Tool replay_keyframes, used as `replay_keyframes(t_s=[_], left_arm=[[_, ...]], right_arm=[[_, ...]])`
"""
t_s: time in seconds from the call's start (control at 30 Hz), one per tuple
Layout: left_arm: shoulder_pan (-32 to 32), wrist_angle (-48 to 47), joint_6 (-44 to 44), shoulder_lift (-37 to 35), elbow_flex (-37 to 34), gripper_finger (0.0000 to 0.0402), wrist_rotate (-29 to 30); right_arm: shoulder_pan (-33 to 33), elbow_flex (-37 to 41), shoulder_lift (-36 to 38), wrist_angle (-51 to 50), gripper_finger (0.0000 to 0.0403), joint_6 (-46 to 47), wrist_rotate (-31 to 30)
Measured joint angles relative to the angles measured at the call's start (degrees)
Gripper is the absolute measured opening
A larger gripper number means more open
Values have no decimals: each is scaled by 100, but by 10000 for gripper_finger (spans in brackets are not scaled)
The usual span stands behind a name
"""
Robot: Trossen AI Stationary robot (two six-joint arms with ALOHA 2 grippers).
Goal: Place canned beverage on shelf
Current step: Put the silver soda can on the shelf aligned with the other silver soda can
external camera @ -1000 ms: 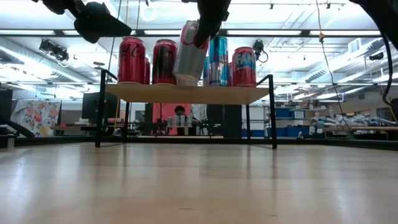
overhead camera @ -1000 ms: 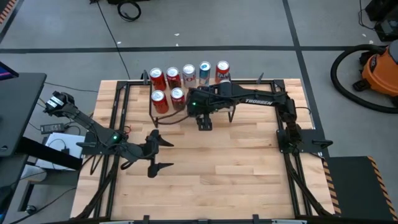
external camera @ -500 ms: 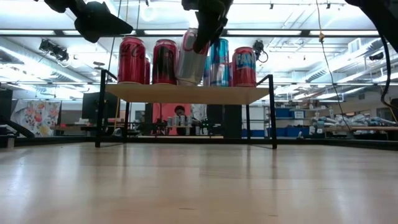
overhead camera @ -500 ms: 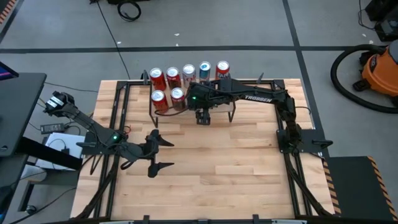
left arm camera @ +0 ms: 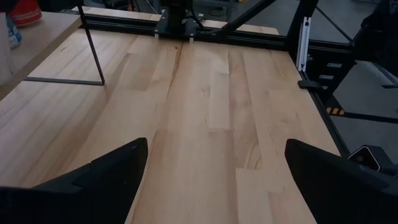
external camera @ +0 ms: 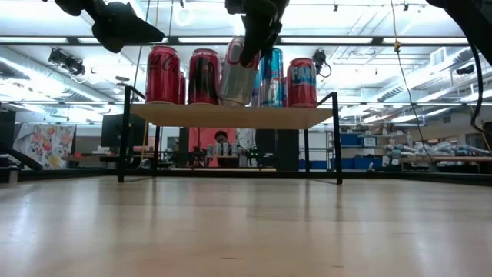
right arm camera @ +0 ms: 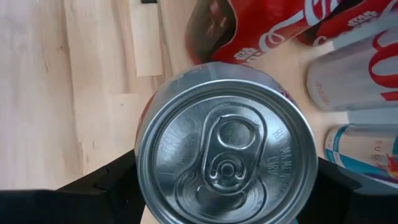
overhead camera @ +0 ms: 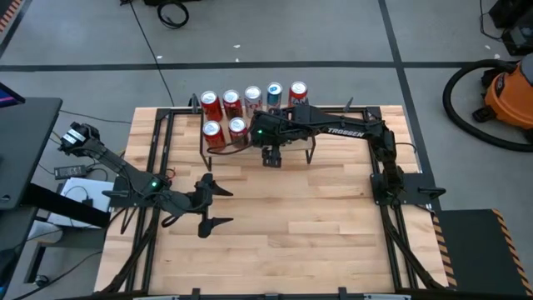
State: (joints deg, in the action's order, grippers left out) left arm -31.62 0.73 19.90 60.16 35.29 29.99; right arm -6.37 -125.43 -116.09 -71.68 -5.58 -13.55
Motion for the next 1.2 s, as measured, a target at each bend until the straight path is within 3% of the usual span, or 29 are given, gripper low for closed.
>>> replay_keyframes(t_s=[1.2], left_arm=[[0,0,9,0,0,391,-1]], right_arm=[[-24,4,-4,-48,328,301,-294]])
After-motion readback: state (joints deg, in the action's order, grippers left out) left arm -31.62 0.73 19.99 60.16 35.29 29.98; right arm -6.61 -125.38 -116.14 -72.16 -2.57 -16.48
